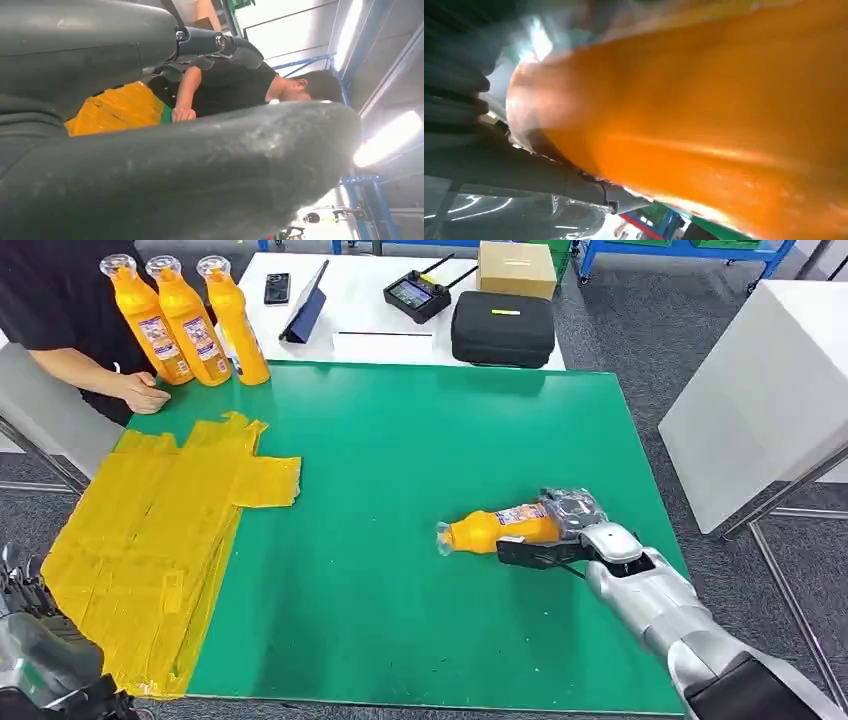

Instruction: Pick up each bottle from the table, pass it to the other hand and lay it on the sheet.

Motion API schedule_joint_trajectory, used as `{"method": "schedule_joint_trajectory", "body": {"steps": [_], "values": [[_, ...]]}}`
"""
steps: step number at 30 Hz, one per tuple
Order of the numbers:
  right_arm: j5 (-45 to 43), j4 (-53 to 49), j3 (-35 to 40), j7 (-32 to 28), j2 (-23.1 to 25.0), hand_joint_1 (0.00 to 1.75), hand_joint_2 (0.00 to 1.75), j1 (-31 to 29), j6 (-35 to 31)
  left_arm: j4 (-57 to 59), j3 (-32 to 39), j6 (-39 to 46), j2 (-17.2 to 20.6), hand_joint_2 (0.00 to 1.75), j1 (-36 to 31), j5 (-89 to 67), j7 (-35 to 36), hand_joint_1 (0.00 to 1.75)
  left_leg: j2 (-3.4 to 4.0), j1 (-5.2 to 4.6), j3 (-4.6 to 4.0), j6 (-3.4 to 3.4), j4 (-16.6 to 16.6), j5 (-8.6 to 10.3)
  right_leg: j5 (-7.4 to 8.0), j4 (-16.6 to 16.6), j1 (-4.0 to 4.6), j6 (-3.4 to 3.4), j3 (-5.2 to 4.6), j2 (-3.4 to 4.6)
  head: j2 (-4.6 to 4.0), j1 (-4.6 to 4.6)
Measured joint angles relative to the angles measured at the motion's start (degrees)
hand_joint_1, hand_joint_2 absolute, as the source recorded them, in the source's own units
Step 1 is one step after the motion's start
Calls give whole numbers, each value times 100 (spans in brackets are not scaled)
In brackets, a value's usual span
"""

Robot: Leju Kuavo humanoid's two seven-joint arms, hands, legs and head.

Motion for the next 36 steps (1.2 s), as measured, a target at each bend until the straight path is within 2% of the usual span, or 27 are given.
{"method": "schedule_joint_trajectory", "body": {"steps": [13,14,16,18,19,20,22,23,24,26,28,36], "values": [[-48,26,-59,206,-4,175,175,225,20,-2,9,-311,-48,0,-66,-138,177,0,-2,1,39,-2,0,-5,-9,-5,0,-5,-4,0,0,-4],[-50,0,-96,265,-22,175,175,285,0,-2,9,-337,-53,175,-83,-133,206,0,-2,2,45,-2,0,-6,-15,-7,1,-2,6,-1,0,2],[-289,-106,-266,304,-15,175,175,453,-140,-2,7,-560,-57,175,-75,16,396,0,-7,3,63,0,-1,-13,-30,-9,1,-7,31,-8,0,2],[-1182,-508,-708,-190,39,175,175,774,-49,-4,-2,-1324,-59,175,-34,699,742,0,-9,13,83,-10,-2,-28,-43,-13,7,-14,65,-10,0,4],[-1879,-845,-1016,-479,113,175,175,972,191,-4,-6,-1770,-57,0,12,1125,902,0,-6,20,105,-12,-3,-41,-46,-22,13,-20,78,-6,0,18],[-2651,-1279,-1337,-687,153,175,175,1243,685,-2,-15,-2197,-57,175,72,1530,1006,0,12,27,114,-34,-4,-64,-45,-23,24,-27,126,6,0,13],[-4396,-2325,-1802,-872,350,175,175,1866,1877,2,-77,-2928,-59,175,135,2189,1014,0,45,30,119,-28,-2,-60,-26,-22,26,-17,136,36,0,7],[-4933,-2762,-1893,-881,385,175,175,2179,2152,4,-129,-3098,-61,175,153,2271,964,0,39,26,90,-19,-2,-47,-22,-15,26,-15,121,35,0,4],[-5429,-3243,-1897,-885,459,175,175,2454,2164,6,-198,-3249,-64,175,165,2403,907,0,18,26,57,-23,-2,-33,-21,-3,27,-16,93,24,0,2],[-5996,-3846,-1864,-885,511,175,175,2597,2015,4,-332,-3370,-55,175,189,2463,855,0,15,21,12,-21,0,-12,-14,3,22,-19,32,12,0,-2],[-6192,-4322,-1801,-883,518,175,175,2595,1779,4,-538,-3381,-33,175,183,2463,835,0,14,25,3,-25,-1,-9,-15,2,23,-20,24,10,0,11],[-6255,-4940,-1485,-914,559,175,175,2615,1484,4,-961,-3314,48,175,72,2293,761,0,13,11,-2,-23,-1,-11,-12,2,10,-17,20,10,0,11]]}}
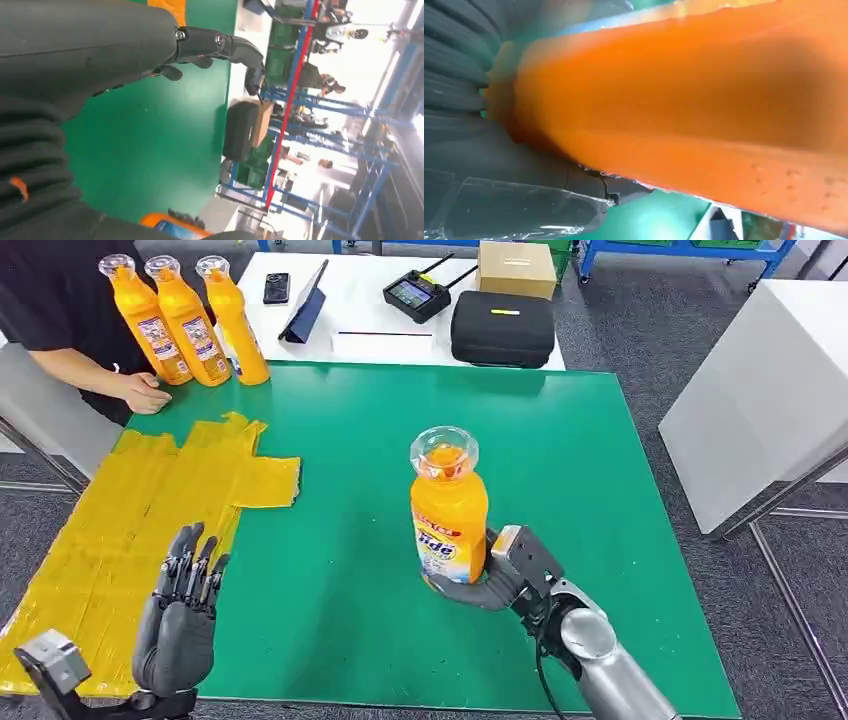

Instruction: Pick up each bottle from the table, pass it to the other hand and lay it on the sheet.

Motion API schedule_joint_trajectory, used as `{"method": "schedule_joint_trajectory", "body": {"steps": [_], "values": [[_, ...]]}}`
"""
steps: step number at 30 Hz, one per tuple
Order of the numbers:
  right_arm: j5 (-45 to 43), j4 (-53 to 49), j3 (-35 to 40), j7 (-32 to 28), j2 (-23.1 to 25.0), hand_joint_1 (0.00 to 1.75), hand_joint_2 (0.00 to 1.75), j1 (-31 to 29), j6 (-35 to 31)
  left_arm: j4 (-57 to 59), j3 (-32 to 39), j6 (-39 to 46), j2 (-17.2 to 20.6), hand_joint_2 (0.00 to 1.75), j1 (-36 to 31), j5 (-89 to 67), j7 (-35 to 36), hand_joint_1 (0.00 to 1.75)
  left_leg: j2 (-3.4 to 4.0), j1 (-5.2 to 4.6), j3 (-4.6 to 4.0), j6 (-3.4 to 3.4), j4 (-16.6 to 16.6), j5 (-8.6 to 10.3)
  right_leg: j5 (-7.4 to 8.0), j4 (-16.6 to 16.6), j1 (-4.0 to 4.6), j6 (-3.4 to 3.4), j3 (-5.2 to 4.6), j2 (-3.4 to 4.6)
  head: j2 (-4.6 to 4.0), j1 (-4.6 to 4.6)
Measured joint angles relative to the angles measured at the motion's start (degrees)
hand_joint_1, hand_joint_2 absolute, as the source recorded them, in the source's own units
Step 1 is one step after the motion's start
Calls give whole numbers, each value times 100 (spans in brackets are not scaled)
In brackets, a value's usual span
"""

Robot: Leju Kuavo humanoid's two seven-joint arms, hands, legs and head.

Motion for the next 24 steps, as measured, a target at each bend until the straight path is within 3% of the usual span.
{"method": "schedule_joint_trajectory", "body": {"steps": [10,24], "values": [[57,-61,418,312,515,175,175,-27,-409,39,-507,120,24,175,-396,-385,37,0,-1,-1,-6,0,0,1,0,1,-1,1,-3,1,0,-4],[763,435,1411,1019,1666,175,175,-436,-794,442,-753,162,-31,175,-1159,-623,245,0,1,3,-7,-2,-1,4,0,3,0,0,-12,2,0,-4]]}}
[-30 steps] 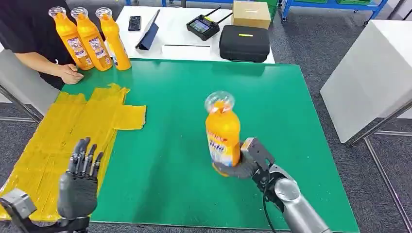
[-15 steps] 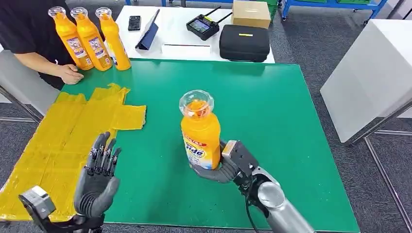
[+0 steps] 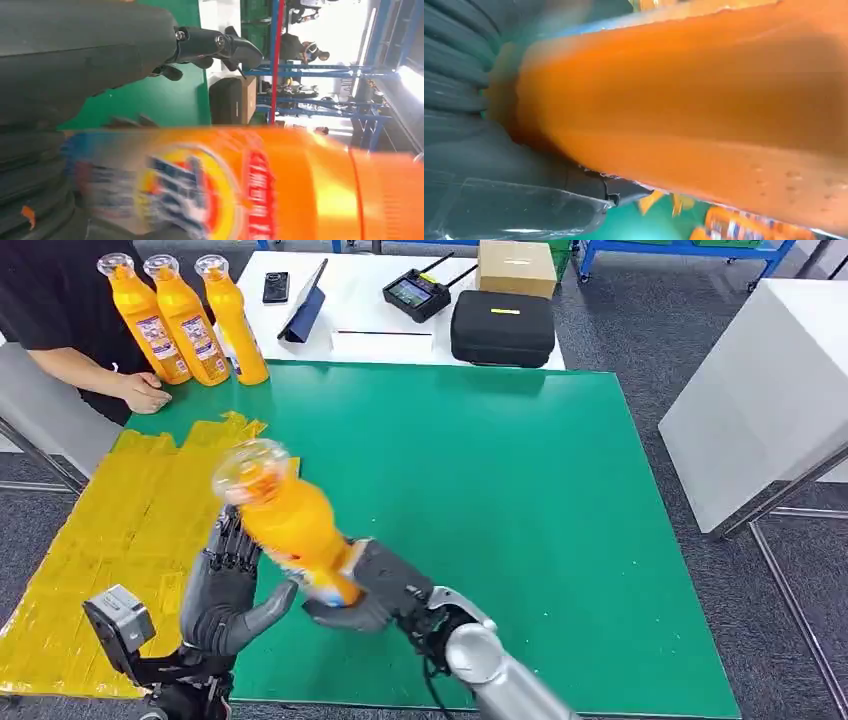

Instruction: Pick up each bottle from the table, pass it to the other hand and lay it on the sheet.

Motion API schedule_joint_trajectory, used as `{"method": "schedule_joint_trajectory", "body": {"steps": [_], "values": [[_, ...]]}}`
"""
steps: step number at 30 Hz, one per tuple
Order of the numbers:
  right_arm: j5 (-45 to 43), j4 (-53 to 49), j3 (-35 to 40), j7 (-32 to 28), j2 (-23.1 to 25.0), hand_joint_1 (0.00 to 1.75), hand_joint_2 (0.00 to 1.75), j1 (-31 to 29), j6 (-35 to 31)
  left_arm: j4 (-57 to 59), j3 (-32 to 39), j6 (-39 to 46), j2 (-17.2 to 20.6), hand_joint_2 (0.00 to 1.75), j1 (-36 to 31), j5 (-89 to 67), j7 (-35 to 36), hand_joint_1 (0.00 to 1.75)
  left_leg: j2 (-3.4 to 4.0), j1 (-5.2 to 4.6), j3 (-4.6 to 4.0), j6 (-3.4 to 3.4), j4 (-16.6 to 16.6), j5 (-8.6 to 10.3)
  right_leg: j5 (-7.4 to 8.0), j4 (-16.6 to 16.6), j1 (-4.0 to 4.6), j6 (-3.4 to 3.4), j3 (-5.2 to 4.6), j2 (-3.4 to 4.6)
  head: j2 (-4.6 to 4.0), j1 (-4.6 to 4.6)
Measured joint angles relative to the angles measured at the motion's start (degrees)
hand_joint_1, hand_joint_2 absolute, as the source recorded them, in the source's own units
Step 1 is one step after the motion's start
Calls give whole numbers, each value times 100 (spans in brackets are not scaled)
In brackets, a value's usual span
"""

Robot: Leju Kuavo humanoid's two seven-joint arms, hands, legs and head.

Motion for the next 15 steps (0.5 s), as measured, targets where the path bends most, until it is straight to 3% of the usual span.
{"method": "schedule_joint_trajectory", "body": {"steps": [13,14,15], "values": [[617,1075,732,79,562,175,175,-371,-234,39,149,212,-66,175,22,76,199,0,5,0,-3,0,0,0,0,0,0,-1,-10,7,0,2],[667,1154,785,48,572,175,175,-431,-236,44,166,221,-66,175,32,90,214,26,4,0,-3,0,0,0,0,0,0,-1,-9,7,0,2],[702,1245,845,22,590,175,175,-493,-240,46,190,230,-66,175,42,116,236,175,4,0,-3,0,0,0,0,0,-1,-1,-9,6,0,2]]}}
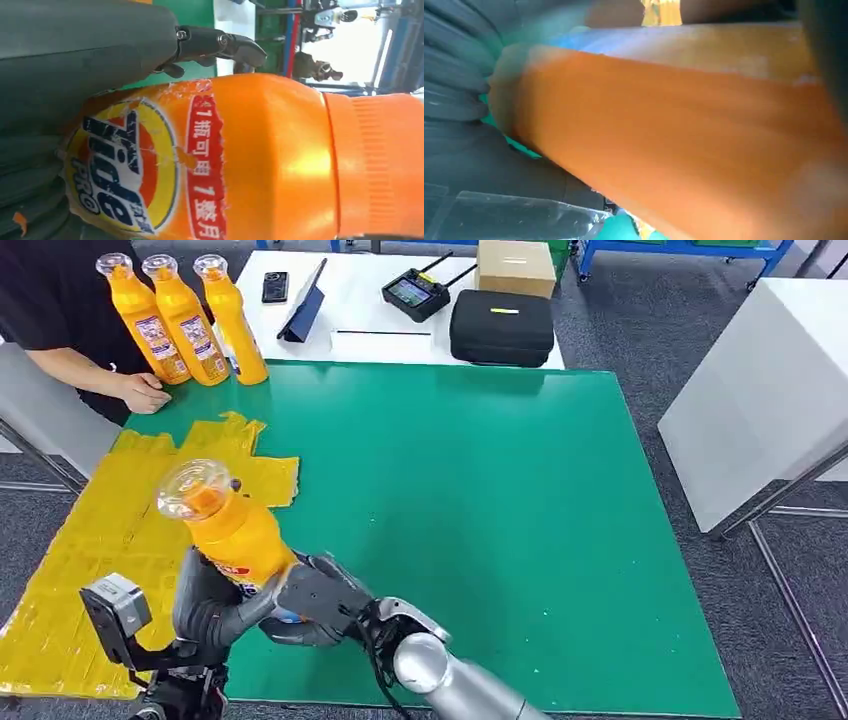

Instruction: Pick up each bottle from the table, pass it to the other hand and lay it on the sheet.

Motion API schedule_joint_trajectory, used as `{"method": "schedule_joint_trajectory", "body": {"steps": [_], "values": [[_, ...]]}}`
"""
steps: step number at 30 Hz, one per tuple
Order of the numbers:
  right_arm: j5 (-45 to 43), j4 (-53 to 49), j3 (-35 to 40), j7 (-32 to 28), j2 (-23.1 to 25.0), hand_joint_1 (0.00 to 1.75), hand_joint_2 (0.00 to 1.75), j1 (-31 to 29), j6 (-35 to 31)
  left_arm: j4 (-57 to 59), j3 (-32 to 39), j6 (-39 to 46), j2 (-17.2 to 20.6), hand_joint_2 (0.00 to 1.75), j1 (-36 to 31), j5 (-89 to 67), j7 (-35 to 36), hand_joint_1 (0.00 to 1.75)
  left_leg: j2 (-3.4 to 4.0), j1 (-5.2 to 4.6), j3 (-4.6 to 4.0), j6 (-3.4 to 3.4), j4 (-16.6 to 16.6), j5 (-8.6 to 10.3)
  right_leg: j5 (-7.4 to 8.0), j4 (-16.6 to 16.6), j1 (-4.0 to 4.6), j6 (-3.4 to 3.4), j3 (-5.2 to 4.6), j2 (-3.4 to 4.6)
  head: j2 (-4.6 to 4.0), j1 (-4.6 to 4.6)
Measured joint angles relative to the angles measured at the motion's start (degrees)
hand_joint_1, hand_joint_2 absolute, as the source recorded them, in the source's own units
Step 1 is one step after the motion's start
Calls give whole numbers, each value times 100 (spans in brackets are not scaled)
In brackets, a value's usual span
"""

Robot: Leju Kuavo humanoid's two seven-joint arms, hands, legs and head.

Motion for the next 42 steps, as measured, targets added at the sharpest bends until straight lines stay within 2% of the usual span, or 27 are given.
{"method": "schedule_joint_trajectory", "body": {"steps": [25,26,27,29,30,36,42], "values": [[243,541,241,-127,149,175,175,-200,-70,-24,304,26,-120,175,315,-159,-28,175,1,0,-1,0,0,0,1,0,0,0,-3,1,0,0],[251,549,241,-129,153,70,175,-200,-70,-24,306,26,-122,175,327,-166,-37,175,1,0,-1,0,0,0,0,0,0,0,-3,1,0,0],[256,558,241,-136,158,0,175,-199,-70,-26,313,28,-125,175,341,-168,-48,175,1,0,-1,0,0,0,0,0,0,0,-4,1,0,0],[273,575,241,-182,164,0,175,-197,-118,-55,333,72,-131,175,374,-247,-79,175,1,0,-1,0,0,0,0,0,0,0,-4,1,0,-2],[289,582,241,-212,166,0,0,-189,-188,-72,333,138,-138,175,384,-352,-105,175,1,0,-1,0,0,0,0,0,0,0,-4,1,0,2],[299,154,-73,-160,64,0,0,183,-619,-194,524,1540,-216,175,385,-2309,-225,175,0,0,-2,0,0,-1,0,-1,0,0,-5,0,0,0],[387,-920,-905,-90,-302,0,0,613,-614,-50,1061,2256,-199,175,381,-3705,-74,175,-3,-2,-1,0,0,0,0,-2,-2,0,-3,-1,0,0]]}}
